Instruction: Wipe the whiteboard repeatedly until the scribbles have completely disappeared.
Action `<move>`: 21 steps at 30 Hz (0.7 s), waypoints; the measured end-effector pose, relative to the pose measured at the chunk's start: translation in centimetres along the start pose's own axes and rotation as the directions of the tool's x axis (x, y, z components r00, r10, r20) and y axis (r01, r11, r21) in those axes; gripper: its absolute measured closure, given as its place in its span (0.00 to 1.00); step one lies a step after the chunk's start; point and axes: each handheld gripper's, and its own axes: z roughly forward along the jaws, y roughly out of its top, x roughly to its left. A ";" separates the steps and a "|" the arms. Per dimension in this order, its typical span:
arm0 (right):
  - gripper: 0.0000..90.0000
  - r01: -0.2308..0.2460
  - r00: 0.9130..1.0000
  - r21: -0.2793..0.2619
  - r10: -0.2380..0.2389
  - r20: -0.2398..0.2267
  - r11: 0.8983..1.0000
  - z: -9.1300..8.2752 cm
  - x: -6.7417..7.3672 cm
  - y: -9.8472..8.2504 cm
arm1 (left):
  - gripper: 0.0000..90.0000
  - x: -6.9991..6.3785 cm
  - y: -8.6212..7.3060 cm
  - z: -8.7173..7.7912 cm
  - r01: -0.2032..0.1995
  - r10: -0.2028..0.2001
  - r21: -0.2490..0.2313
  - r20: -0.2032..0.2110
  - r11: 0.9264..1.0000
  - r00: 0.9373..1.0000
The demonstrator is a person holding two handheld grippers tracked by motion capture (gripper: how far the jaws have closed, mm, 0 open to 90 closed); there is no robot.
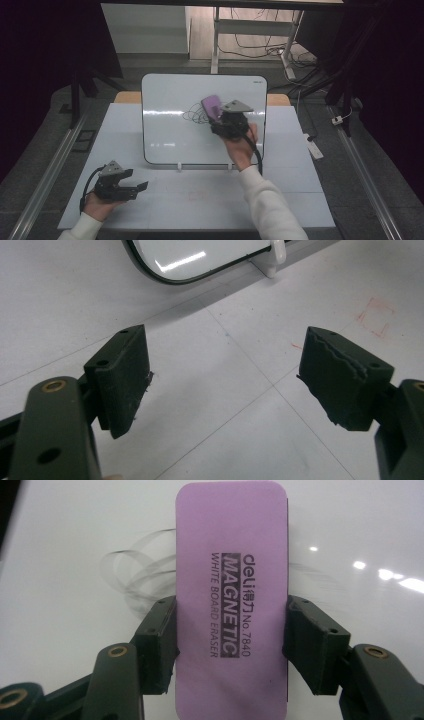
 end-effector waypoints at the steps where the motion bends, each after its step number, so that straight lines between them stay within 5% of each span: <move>1: 0.46 0.010 1.000 0.003 -0.010 -0.015 1.000 0.4 0.8 -0.1 | 0.23 0.0 0.0 0.0 0.000 0.000 0.001 0.000 1.000 1.000; 5: 0.46 0.055 0.996 0.018 -0.054 -0.067 0.998 1.5 3.6 -0.5 | 0.24 0.0 0.0 0.0 0.004 -0.004 -0.001 0.004 1.000 1.000; 8: 0.46 0.082 0.994 0.022 -0.081 -0.074 0.996 1.5 3.8 -0.5 | 0.23 0.1 -0.1 -0.1 0.007 -0.007 -0.004 0.007 1.000 1.000; 10: 0.46 0.045 0.996 0.023 -0.043 -0.079 0.999 1.3 2.9 -0.5 | 0.23 0.1 -0.1 -0.1 0.008 -0.008 -0.005 0.006 1.000 1.000; 15: 0.45 0.023 0.999 0.004 -0.024 0.031 1.000 -0.2 -0.1 0.0 | 0.23 0.1 0.0 -0.2 0.008 -0.008 -0.006 0.004 1.000 1.000; 21: 0.46 -0.056 0.991 -0.028 0.059 0.118 0.998 -1.5 -4.2 1.1 | 0.23 0.1 0.0 -0.2 0.008 -0.008 -0.008 0.006 1.000 1.000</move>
